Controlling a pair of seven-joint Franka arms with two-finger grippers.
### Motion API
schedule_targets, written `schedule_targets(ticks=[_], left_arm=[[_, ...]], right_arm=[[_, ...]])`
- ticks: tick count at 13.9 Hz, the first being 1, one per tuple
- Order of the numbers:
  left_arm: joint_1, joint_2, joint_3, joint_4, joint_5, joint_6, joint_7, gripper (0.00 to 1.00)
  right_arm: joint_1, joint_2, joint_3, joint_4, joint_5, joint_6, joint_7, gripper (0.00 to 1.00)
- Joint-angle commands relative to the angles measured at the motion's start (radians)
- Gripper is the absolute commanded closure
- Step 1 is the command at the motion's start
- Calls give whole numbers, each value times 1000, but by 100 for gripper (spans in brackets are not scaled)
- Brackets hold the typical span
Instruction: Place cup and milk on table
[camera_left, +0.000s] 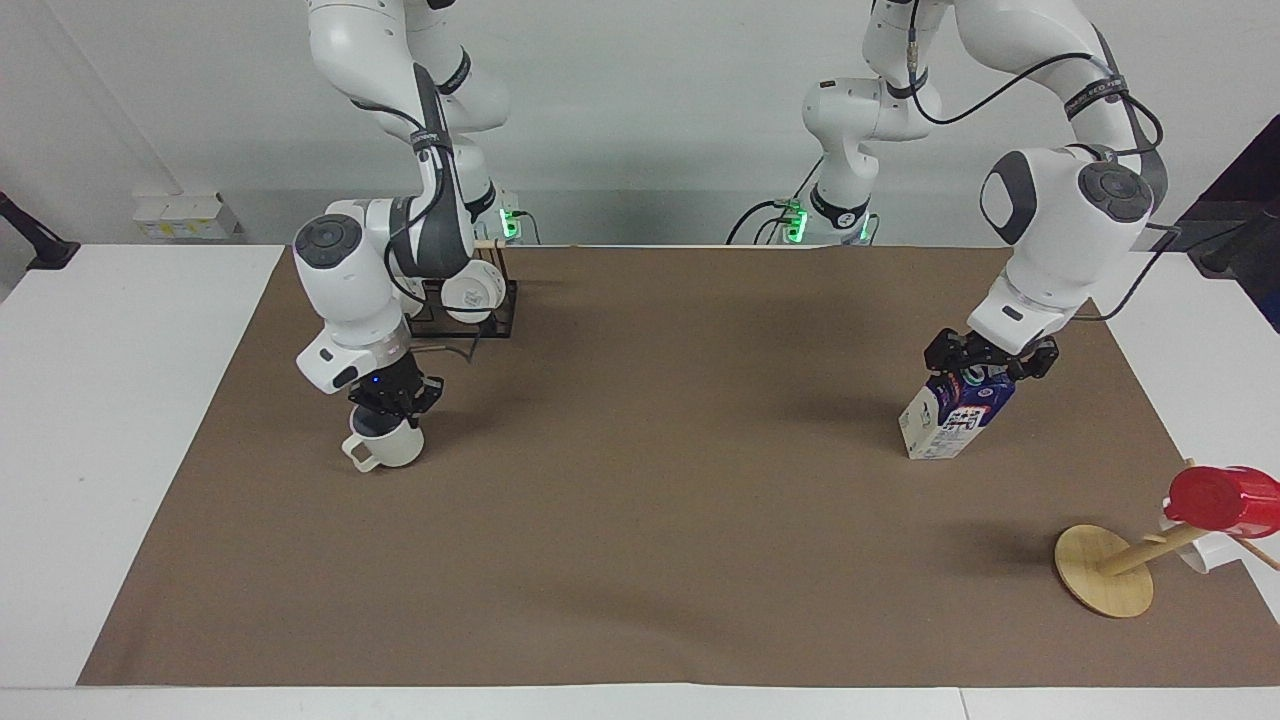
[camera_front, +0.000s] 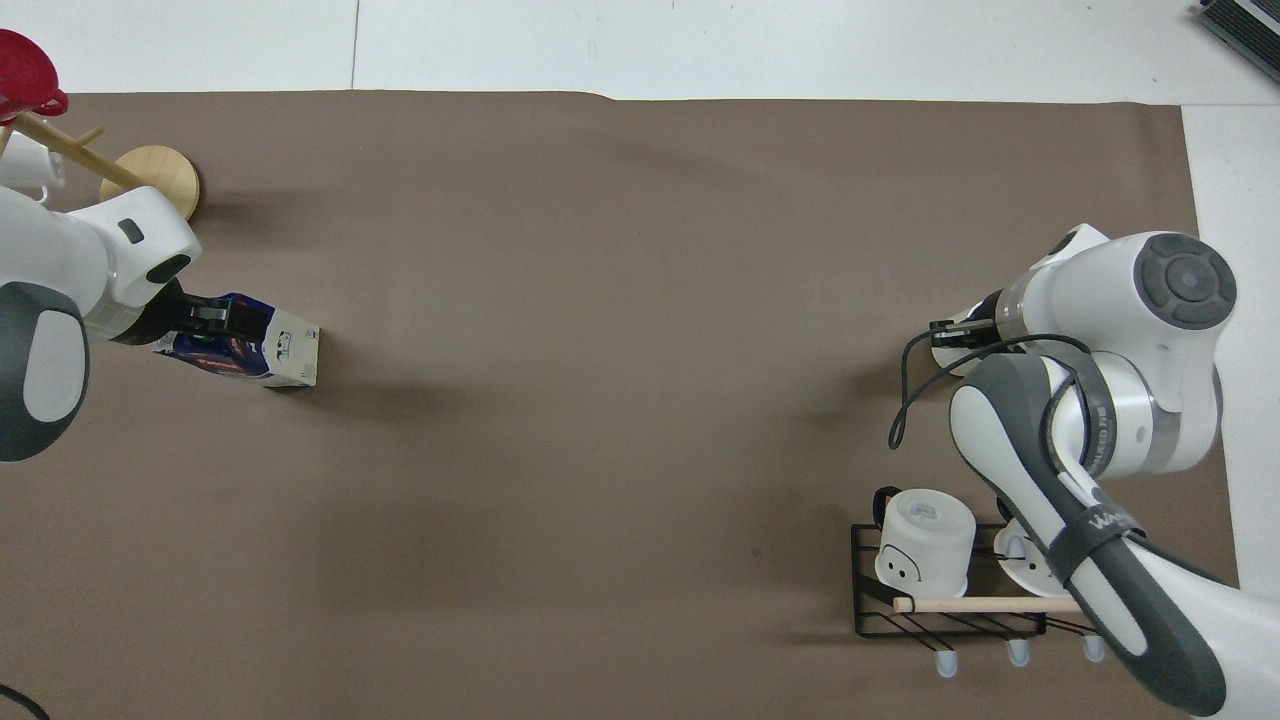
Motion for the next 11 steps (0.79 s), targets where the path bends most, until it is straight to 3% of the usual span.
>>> schedule_targets(ticks=[1, 3, 4, 8, 11], left_arm=[[-8, -28, 8, -34, -16, 10, 11, 23], [-8, -27, 8, -31, -16, 13, 13, 39], [-8, -24, 8, -25, -14, 11, 13, 42], [-8, -30, 11, -8, -6, 8, 10, 46], [-10, -36, 8, 24, -6, -24, 5, 46]], right_arm=[[58, -12, 4, 72, -1, -89, 104, 100], [121, -6, 4, 118, -8, -128, 196, 100], [157, -4, 4, 129, -8, -129, 239, 100], [268, 3, 6, 181, -21, -133, 380, 100], [352, 57, 6, 253, -20, -156, 498, 100]])
